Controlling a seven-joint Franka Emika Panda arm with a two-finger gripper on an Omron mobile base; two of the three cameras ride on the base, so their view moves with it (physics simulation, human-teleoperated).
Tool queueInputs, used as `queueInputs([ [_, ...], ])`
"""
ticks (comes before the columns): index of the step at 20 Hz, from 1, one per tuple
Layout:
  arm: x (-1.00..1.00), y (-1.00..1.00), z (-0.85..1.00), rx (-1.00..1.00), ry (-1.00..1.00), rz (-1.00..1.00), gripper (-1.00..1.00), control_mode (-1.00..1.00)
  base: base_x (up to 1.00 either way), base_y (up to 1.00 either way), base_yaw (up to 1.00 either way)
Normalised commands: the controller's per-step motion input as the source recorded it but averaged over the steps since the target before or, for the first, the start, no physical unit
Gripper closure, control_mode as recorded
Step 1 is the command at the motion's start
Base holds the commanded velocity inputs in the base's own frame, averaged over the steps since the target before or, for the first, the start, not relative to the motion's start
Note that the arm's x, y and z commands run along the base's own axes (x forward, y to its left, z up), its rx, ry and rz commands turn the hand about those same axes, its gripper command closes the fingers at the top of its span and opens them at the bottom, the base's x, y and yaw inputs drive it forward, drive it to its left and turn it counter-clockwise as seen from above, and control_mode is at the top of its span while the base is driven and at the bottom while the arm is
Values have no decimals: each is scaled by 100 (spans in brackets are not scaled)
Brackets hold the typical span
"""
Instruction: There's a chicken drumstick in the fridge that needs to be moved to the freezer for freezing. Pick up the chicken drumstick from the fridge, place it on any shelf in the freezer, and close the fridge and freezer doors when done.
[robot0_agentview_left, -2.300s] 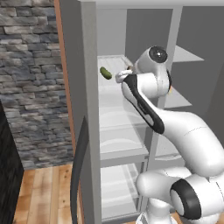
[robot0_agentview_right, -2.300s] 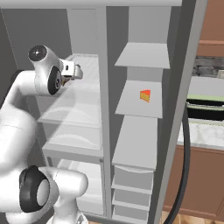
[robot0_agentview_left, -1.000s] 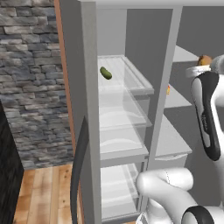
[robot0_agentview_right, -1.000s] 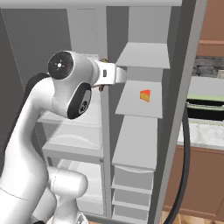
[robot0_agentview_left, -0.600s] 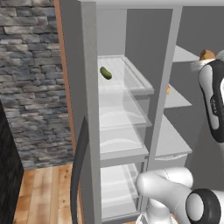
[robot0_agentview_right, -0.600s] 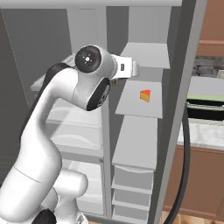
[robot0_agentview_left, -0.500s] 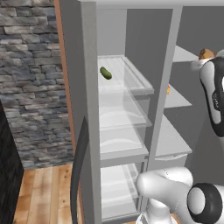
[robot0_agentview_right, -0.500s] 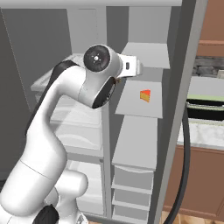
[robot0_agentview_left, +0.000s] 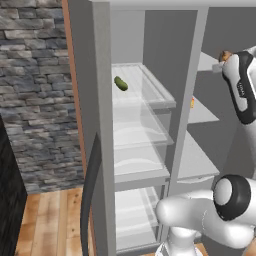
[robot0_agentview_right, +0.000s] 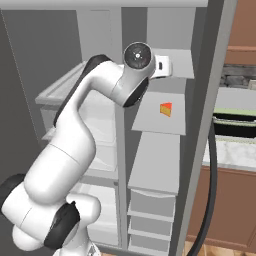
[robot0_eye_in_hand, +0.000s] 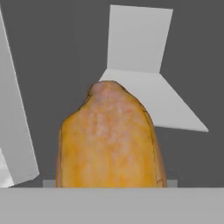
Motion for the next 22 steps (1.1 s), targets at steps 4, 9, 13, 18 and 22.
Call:
queueInputs([
  [4, 63, -17, 0, 0, 4, 0, 100, -100, 0, 0, 0],
  [9, 55, -34, 0, 1, 3, 0, 100, -100, 0, 0, 0],
  [13, 59, -24, 0, 0, 2, 0, 100, -100, 0, 0, 0],
  [18, 53, -24, 0, 0, 1, 0, 100, -100, 0, 0, 0],
  [22, 35, -38, -1, 1, 0, 1, 100, -100, 0, 0, 0],
])
